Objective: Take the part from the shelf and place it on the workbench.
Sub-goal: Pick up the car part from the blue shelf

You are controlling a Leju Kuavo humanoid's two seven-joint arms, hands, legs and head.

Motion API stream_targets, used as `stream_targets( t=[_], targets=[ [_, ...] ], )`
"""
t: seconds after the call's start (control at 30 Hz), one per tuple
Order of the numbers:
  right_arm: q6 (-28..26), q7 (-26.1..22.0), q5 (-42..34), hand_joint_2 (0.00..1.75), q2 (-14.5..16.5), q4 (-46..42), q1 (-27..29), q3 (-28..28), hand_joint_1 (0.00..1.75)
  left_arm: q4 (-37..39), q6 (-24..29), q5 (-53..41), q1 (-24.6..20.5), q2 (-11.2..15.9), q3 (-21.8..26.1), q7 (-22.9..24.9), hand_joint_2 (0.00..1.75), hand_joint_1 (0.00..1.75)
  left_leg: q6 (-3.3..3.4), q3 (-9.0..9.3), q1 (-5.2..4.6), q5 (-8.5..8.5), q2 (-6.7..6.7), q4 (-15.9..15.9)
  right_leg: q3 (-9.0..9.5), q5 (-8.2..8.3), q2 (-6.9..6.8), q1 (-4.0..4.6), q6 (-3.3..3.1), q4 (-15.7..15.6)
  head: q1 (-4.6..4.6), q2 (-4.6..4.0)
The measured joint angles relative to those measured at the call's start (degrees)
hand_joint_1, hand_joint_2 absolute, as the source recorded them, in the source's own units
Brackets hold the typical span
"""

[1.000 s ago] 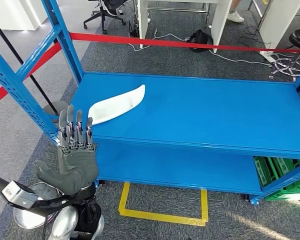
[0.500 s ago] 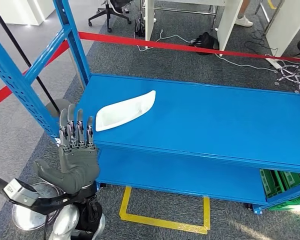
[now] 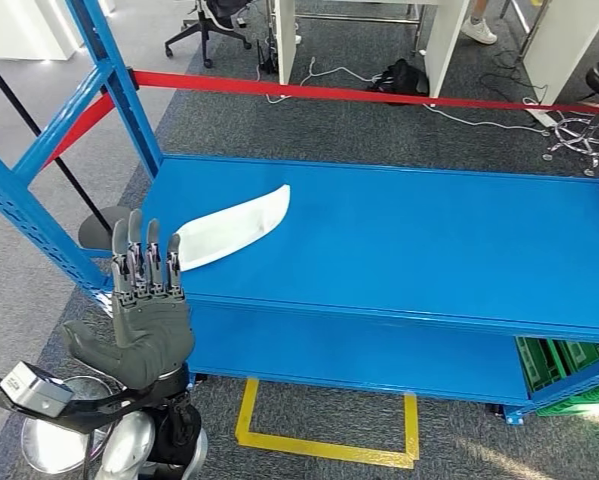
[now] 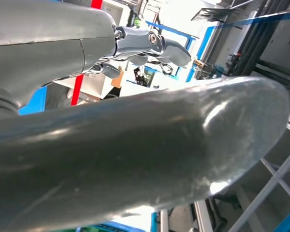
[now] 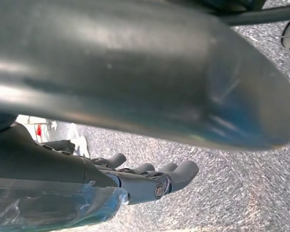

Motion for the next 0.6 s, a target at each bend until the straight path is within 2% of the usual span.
stream_targets(
  t=[0.03, 0.07, 0.17, 0.2, 0.23, 0.3, 0.33, 0.37, 0.4, 0.43, 0.47, 0.5, 0.53, 0.57, 0.6],
  targets=[
    [-0.02, -0.06, -0.08, 0.0, -0.01, 0.0, 0.05, -0.01, 0.0, -0.01, 0.0, -0.01, 0.0, -0.01, -0.01, -0.01, 0.0, 0.0, 0.25, 1.25, -0.02, 0.51, 0.01, -2.67, 0.12, -0.34, 0.04, 0.1, 0.31, -0.09, 0.01, -0.01],
    [-0.03, -0.13, -0.15, 0.0, -0.02, 0.0, 0.09, -0.01, 0.0, -0.01, 0.0, -0.01, 0.0, -0.02, -0.02, -0.03, 0.0, 0.0, 0.58, 1.94, -0.02, 0.33, -0.03, -4.21, 0.37, -0.46, 0.05, 0.22, 0.7, -0.08, -0.03, 0.0],
    [-0.04, -0.27, -0.25, 0.0, -0.03, 0.0, 0.2, -0.03, 0.0, 0.01, 0.0, 0.07, 0.05, -0.08, -0.05, -0.07, 0.0, 0.0, 1.73, 2.91, 0.07, -0.22, -0.27, -4.89, 1.12, -0.77, -0.08, 0.21, 1.7, 0.32, 0.16, 0.0],
    [-0.04, -0.3, -0.26, 0.0, -0.03, 0.0, 0.2, -0.03, 0.0, 0.01, 0.0, 0.24, 0.02, -0.11, -0.05, -0.07, 0.0, 0.0, 2.05, 3.41, 0.1, -0.21, -0.23, -4.89, 0.7, -1.54, -0.16, 0.17, 1.93, 1.47, 0.28, 0.0],
    [-0.04, -0.34, -0.27, 0.0, -0.04, 0.0, 0.17, -0.03, 0.0, 0.01, 0.0, 0.46, -0.01, -0.14, -0.05, -0.07, 0.0, 0.0, 2.32, 3.89, 0.11, -0.21, -0.17, -4.88, -0.45, -2.75, -0.23, 0.12, 2.13, 3.74, 0.34, -0.01],
    [-0.04, -0.4, -0.29, 0.0, -0.04, 0.0, 0.19, -0.04, 0.0, 0.01, 0.01, 0.95, -0.09, -0.16, -0.04, -0.06, 0.0, 0.0, 2.61, 4.37, 0.08, -0.61, -0.11, -4.88, -4.51, -5.67, -0.29, 0.14, 2.34, 10.64, 0.49, -0.02],
    [-0.04, -0.43, -0.28, 0.0, -0.05, 0.0, 0.28, -0.05, 0.0, 0.03, 0.02, 1.11, -0.06, -0.15, -0.03, -0.05, 0.0, 0.0, 2.68, 4.58, 0.06, -0.89, -0.15, -4.88, -6.66, -6.6, -0.29, 0.14, 2.38, 13.59, 0.58, -0.02],
    [-0.05, -0.43, -0.25, 0.0, -0.05, 0.0, 0.42, -0.05, 0.0, 0.05, 0.04, 1.24, -0.03, -0.15, -0.02, -0.05, 0.0, 0.0, 2.69, 4.89, 0.06, -1.24, -0.24, -4.88, -8.12, -6.59, -0.29, 0.14, 2.4, 14.94, 0.65, -0.02],
    [-0.07, -0.44, -0.22, 0.0, -0.05, 0.01, 0.54, -0.06, 0.0, 0.07, 0.08, 1.34, 0.0, -0.14, -0.01, -0.05, 0.0, 0.0, 2.64, 5.37, 0.06, -1.65, -0.34, -4.88, -8.6, -5.4, -0.29, 0.14, 2.38, 14.25, 0.71, -0.02],
    [-0.09, -0.45, -0.19, 0.0, -0.06, 0.01, 0.62, -0.07, 0.0, 0.08, 0.12, 1.38, 0.02, -0.14, 0.01, -0.05, 0.0, 0.0, 2.54, 6.01, 0.06, -2.15, -0.41, -4.88, -8.09, -3.08, -0.29, 0.13, 2.32, 11.56, 0.73, -0.02],
    [-0.13, -0.47, -0.17, 0.0, -0.08, 0.01, 0.66, -0.08, 0.0, 0.08, 0.16, 1.4, 0.02, -0.14, 0.01, -0.06, 0.0, 0.0, 2.37, 6.66, 0.06, -2.69, -0.46, -4.89, -6.96, -0.06, -0.3, 0.13, 2.19, 7.71, 0.74, -0.02],
    [-0.17, -0.49, -0.15, 0.0, -0.1, 0.02, 0.68, -0.11, 0.0, 0.08, 0.19, 1.42, 0.02, -0.14, 0.01, -0.07, 0.0, 0.0, 2.11, 7.26, 0.01, -3.21, -0.46, -4.85, -5.93, 2.06, -0.29, 0.2, 2.01, 4.29, 0.74, -0.02],
    [-0.21, -0.52, -0.14, 0.0, -0.13, 0.02, 0.66, -0.14, 0.0, 0.09, 0.2, 1.45, 0.01, -0.13, 0.02, -0.07, 0.0, 0.0, 1.83, 7.57, -0.05, -3.63, -0.45, -4.82, -5.02, 3.36, -0.28, 0.3, 1.68, 1.9, 0.75, -0.02],
    [-0.25, -0.54, -0.14, 0.0, -0.14, 0.02, 0.66, -0.16, 0.0, 0.1, 0.22, 1.47, 0.01, -0.12, 0.02, -0.07, 0.0, 0.0, 1.52, 7.73, -0.11, -3.93, -0.45, -4.78, -4.67, 3.98, -0.27, 0.4, 1.32, 0.82, 0.73, -0.02],
    [-0.28, -0.55, -0.14, 0.0, -0.15, 0.02, 0.65, -0.19, 0.0, 0.1, 0.23, 1.48, -0.01, -0.11, 0.02, -0.07, 0.0, 0.0, 1.25, 7.84, -0.16, -4.07, -0.44, -4.78, -4.62, 3.7, -0.27, 0.53, 0.93, 0.79, 0.71, -0.02]
  ],
)
